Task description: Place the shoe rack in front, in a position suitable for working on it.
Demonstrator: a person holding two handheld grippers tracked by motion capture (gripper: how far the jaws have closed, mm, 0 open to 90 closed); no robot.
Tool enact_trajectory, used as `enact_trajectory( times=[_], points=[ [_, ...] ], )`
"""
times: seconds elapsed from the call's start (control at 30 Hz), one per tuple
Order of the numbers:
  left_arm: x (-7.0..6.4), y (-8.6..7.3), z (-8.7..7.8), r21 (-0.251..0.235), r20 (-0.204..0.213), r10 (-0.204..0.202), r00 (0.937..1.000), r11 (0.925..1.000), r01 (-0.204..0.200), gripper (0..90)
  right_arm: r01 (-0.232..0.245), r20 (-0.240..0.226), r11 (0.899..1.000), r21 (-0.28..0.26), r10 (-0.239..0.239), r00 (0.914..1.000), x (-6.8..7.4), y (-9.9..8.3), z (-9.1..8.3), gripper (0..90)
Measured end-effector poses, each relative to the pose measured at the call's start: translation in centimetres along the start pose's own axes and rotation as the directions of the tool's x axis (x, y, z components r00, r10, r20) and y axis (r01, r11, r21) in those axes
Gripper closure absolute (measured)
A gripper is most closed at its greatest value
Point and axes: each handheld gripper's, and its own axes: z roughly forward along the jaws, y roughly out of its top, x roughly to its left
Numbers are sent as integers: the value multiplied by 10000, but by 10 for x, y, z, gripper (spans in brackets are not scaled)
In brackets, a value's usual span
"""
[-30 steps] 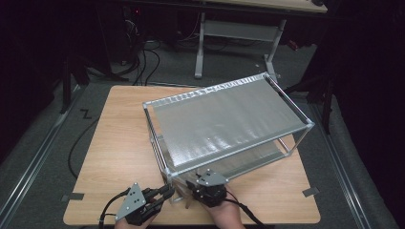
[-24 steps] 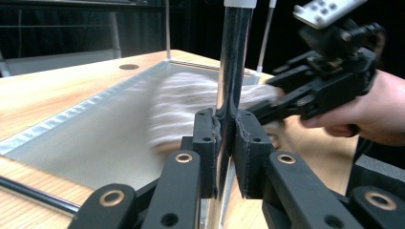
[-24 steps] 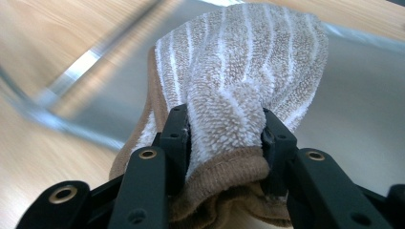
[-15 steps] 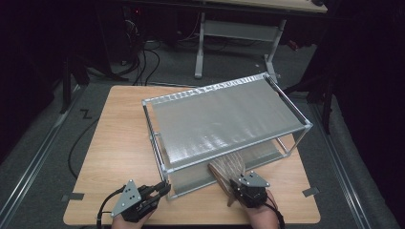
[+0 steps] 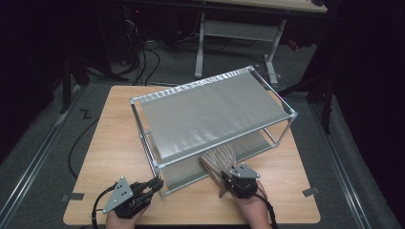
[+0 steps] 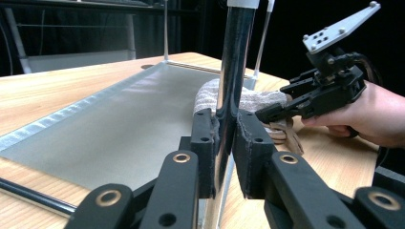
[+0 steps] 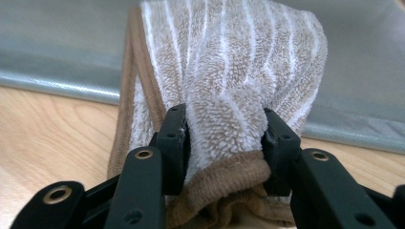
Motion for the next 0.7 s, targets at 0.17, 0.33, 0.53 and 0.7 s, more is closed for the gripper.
enact_trajectory(
  times=[0.17,0.33,0.53,0.7],
  points=[
    [-1,0,1,68,-19,113,9999,9999,-113,641,-133,228,9976,-673,148,9996,-3,-5,-18,597],
    [-1,0,5,248,-59,369,9993,9990,-367,580,-469,806,9903,-1307,578,9951,-18,-9,-34,596],
    [1,0,11,160,-73,335,9994,9993,-334,505,-646,1463,9762,-2072,962,9845,-29,-15,-54,595],
    [2,1,16,292,-133,315,9994,9991,-311,473,-766,1914,9652,-2502,1268,9733,-35,-20,-68,594]
  ],
)
